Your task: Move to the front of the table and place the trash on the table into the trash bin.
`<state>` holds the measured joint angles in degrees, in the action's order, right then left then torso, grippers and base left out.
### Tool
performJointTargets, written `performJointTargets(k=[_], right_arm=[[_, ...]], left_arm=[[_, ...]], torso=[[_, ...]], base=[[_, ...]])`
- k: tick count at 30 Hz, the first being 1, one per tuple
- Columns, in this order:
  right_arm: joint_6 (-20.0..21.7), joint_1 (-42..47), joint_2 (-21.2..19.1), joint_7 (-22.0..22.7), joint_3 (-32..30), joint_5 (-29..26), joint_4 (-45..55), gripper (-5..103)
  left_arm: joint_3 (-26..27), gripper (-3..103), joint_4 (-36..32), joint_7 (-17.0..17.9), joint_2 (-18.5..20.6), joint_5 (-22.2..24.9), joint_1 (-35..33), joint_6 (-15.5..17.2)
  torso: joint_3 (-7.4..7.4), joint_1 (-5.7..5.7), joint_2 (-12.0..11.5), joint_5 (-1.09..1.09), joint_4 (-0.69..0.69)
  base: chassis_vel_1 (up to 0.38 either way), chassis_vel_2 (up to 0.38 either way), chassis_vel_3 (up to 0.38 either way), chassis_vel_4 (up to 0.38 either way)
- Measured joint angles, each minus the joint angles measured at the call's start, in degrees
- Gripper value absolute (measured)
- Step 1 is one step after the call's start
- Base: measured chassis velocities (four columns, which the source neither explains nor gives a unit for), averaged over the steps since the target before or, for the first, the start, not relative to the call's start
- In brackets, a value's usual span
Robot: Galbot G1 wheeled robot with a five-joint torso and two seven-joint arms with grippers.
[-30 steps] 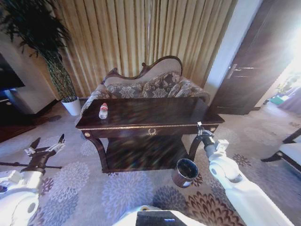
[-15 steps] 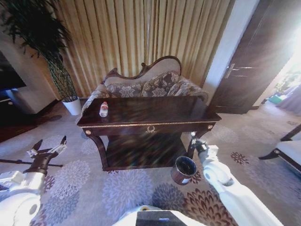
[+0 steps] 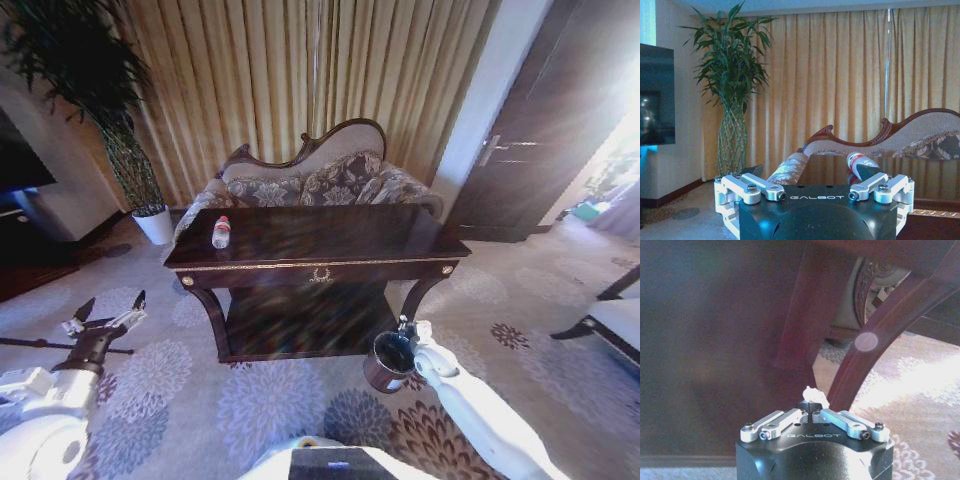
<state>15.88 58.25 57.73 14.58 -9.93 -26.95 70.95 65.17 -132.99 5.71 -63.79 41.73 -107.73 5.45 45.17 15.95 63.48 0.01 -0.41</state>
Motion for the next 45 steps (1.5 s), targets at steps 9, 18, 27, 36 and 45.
performJointTargets(k=[9, 18, 27, 36, 45], right_arm=[[-1.0, -2.3, 1.7, -1.7, 0.4, 3.2, -4.9, -1], [-1.6, -2.1, 1.5, -2.0, -0.2, 4.9, -5.7, 31], [-2.4, -0.1, -0.1, -0.1, -3.3, -0.4, 3.2, 69], [-0.3, 8.3, -2.8, 6.0, -9.6, -7.8, 28.5, 95], [-0.6, 10.9, -6.2, 6.6, -13.6, -11.4, 45.8, 100]], left_arm=[[0.2, 100, -1.2, 0.0, -0.3, 0.2, -0.2, -0.7], [0.0, 100, -1.6, -0.2, -0.9, 0.2, -0.2, -0.7], [0.1, 100, -2.0, -0.2, -1.1, 0.2, -0.3, -1.1], [0.1, 100, -2.2, -0.1, -1.3, 0.4, -0.1, -2.5], [0.2, 100, -1.9, 0.1, -1.3, 1.3, 0.7, -3.7]], torso=[[0.00, 0.00, 0.0, -0.02, 0.00], [0.00, -0.01, 0.0, -0.01, -0.01], [0.00, -0.01, 0.0, -0.01, 0.01], [-0.01, -0.01, 0.0, -0.01, -0.01], [-0.01, -0.01, 0.0, -0.02, 0.00]], base=[[0.000, 0.000, 0.000, 0.000], [0.000, 0.000, 0.000, 0.000], [0.000, 0.000, 0.000, 0.000], [0.000, 0.000, 0.000, 0.000], [0.000, 0.000, 0.000, 0.000]])
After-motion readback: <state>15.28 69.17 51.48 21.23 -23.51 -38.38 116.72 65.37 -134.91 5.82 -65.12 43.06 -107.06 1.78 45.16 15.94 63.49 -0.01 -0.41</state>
